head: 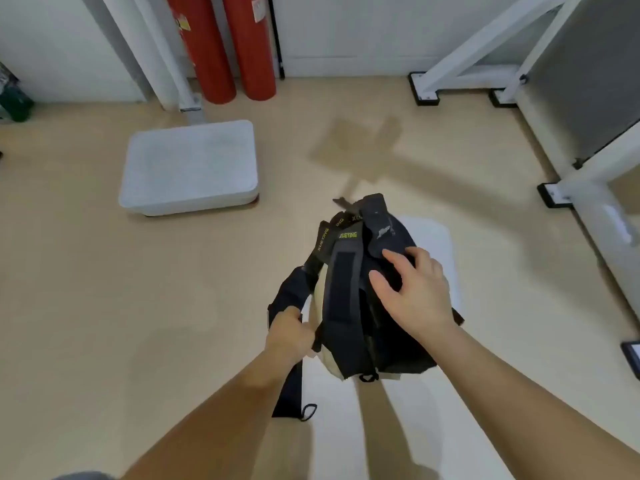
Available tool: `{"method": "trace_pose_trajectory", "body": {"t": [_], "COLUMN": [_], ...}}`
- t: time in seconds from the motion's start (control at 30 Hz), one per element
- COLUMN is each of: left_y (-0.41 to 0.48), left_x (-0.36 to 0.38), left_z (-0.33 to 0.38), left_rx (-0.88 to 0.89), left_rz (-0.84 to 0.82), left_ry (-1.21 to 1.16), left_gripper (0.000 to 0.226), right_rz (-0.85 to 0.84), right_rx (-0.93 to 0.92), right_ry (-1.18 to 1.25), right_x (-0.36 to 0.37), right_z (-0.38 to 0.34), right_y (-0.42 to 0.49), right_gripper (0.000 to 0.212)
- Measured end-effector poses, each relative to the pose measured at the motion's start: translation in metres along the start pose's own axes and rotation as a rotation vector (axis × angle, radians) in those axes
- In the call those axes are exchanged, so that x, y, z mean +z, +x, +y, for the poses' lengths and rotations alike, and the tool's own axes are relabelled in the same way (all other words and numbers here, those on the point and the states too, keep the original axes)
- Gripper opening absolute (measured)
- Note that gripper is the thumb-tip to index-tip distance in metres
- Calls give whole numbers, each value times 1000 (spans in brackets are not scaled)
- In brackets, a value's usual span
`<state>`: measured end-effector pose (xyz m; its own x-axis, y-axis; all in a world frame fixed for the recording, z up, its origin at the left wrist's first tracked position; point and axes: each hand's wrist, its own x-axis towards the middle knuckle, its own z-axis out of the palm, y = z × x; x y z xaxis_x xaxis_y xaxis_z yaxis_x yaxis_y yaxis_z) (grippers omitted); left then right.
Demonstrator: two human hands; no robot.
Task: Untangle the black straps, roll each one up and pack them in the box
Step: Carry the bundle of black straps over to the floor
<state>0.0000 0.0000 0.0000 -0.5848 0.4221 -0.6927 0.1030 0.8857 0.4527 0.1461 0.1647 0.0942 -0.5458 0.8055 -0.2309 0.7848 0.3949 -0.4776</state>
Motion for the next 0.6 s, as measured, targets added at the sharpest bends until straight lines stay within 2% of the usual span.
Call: {"method": "trace_pose_trajectory", "body": {"t": [0.07,0.2,0.3,0.37,0.43,0.5,0.6], "left_y": [36,76,89,98,106,112,101], "left_x": [13,29,36,40,44,46,29], "left_z": [-20,-60,-72,-73,-68,-60,-33], "left_rx": [-57,-199,-204,-231,-280,-347,-363], "left_rz": [59,154,183,146,77,-3,-146], "left_ry": [-66,-156,-249,-317,-394,-506,-580], "left_gripper": [40,50,59,66,62,54,41], "right_rz": [65,52,11,69,133,102,-24], "right_rx": [5,53,70,114,155,226,401], "right_ry": [-85,14,134,327,463,530,703], "right_x": [17,25,14,5,-1,-6,-15], "right_z": [10,15,18,18,20,24,25], "right_y": [11,25,32,33,32,34,41], "right_gripper": [49,37,24,12,13,26,24]}}
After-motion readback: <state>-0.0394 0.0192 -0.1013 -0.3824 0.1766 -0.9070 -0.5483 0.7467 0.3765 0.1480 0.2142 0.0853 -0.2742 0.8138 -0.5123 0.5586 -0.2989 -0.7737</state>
